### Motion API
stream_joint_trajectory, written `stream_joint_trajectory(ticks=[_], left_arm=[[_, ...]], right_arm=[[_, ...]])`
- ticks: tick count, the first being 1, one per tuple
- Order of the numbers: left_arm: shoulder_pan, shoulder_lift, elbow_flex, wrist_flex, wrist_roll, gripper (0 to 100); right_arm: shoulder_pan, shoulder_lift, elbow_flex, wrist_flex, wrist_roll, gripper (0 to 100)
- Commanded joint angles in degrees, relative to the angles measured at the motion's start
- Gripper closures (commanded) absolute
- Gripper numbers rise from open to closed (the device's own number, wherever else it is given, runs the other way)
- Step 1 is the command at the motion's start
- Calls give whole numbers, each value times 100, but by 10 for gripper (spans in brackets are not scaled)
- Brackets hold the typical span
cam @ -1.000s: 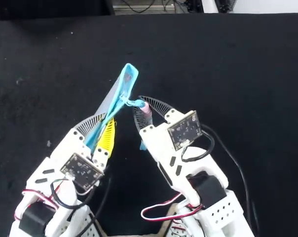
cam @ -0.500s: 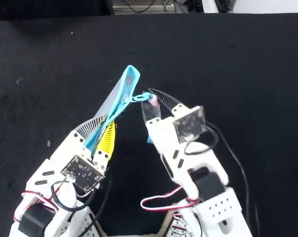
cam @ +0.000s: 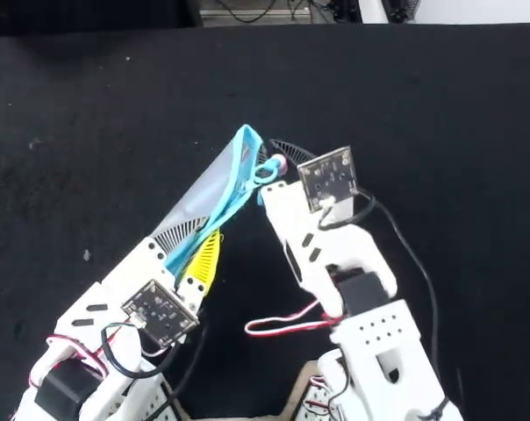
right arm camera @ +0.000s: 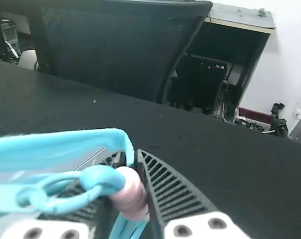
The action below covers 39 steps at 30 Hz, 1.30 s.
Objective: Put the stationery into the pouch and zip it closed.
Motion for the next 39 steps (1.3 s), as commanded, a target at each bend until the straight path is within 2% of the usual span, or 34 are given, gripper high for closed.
stream_joint_trajectory(ticks=[1,11,27,31,36,39], left_arm=[[-13,26,154,352,-53,970],[-4,26,-75,791,-62,970],[-13,26,-92,756,-62,970],[-13,26,-92,738,-62,971],[-268,26,-92,396,-62,971],[-699,26,-92,123,-26,971]], right_arm=[[404,356,-321,-273,-53,988],[475,1051,-330,-782,-18,988],[624,1314,-453,-765,-53,987],[484,1112,-673,44,-9,972],[26,92,-1024,2048,0,825],[-202,-576,-1007,2673,9,774]])
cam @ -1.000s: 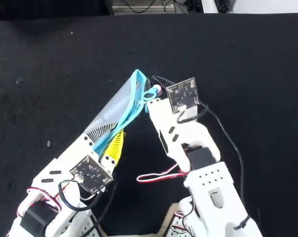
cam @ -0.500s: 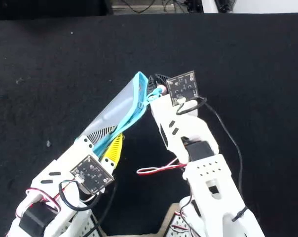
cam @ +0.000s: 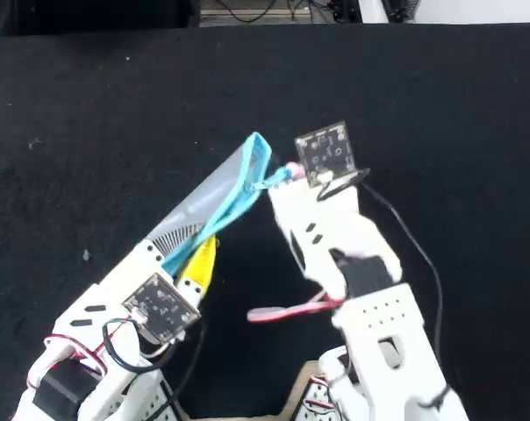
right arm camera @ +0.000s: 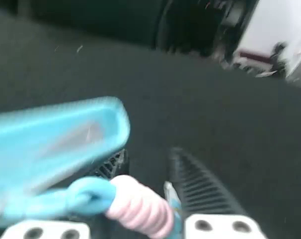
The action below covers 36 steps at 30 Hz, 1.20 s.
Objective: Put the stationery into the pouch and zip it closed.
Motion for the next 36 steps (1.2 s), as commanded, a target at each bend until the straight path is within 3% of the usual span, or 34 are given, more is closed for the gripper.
stream_joint_trajectory(ticks=[1,9,15,24,30,36], left_arm=[[-620,26,4,-229,-18,971],[-664,26,66,-229,308,971],[-655,26,66,149,466,971],[-655,26,110,211,466,971],[-655,18,286,167,466,971],[-655,18,277,167,466,971]], right_arm=[[-273,-857,-295,695,18,773],[-1011,-1842,224,712,18,773],[-1046,-1868,277,536,-35,773],[-1064,-1921,1112,-914,-44,773],[-1073,-1921,1147,-1037,-62,773],[-1073,-1930,1147,-1187,-914,770]])
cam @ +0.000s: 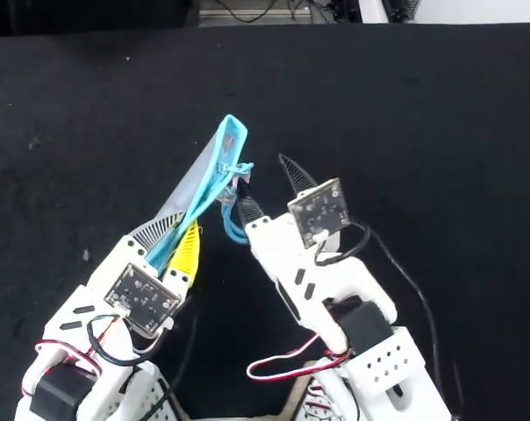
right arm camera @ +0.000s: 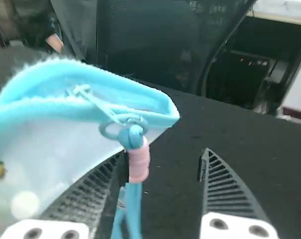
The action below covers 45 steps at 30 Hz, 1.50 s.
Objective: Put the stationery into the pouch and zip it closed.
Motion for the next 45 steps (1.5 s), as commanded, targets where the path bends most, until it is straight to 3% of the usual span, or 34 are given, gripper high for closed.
stream_joint_trajectory(ticks=[1,17,24,38,45], left_arm=[[-145,35,286,202,88,971],[-145,35,295,202,88,971],[-145,35,295,220,88,971],[-145,35,295,237,88,971],[-145,35,295,237,88,971]], right_arm=[[-35,-180,-31,-369,-308,771],[-62,-180,4,-642,-299,772],[-554,-180,57,-624,-290,772],[-519,-180,22,-633,-290,772],[-9,-180,-57,-642,-343,773]])
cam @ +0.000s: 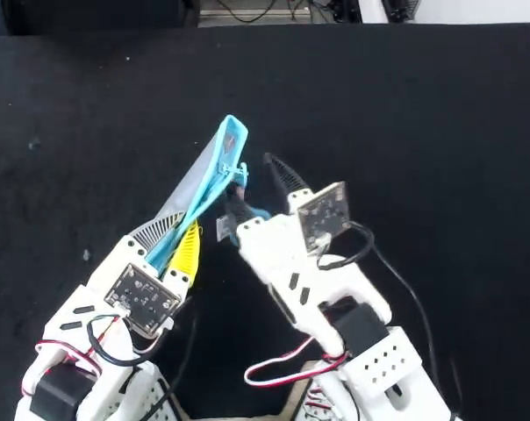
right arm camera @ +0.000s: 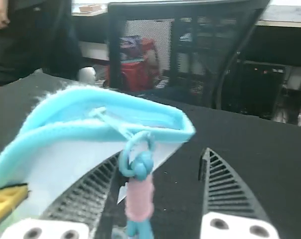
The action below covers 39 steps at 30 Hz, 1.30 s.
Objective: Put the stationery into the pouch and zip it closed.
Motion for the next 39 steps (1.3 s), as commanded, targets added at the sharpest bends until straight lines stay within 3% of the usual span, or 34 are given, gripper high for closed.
stream_joint_trajectory(ticks=[1,17,25,31,39], left_arm=[[-145,35,295,237,88,971],[-145,35,295,237,88,971],[-145,35,295,237,97,971],[-145,35,295,237,97,971],[-145,35,295,246,97,971]], right_arm=[[167,-180,-163,-158,-62,773],[176,-1446,312,-35,-18,773],[-44,-989,356,-352,563,773],[-62,-268,189,-554,571,774],[-79,-426,66,-510,615,936]])
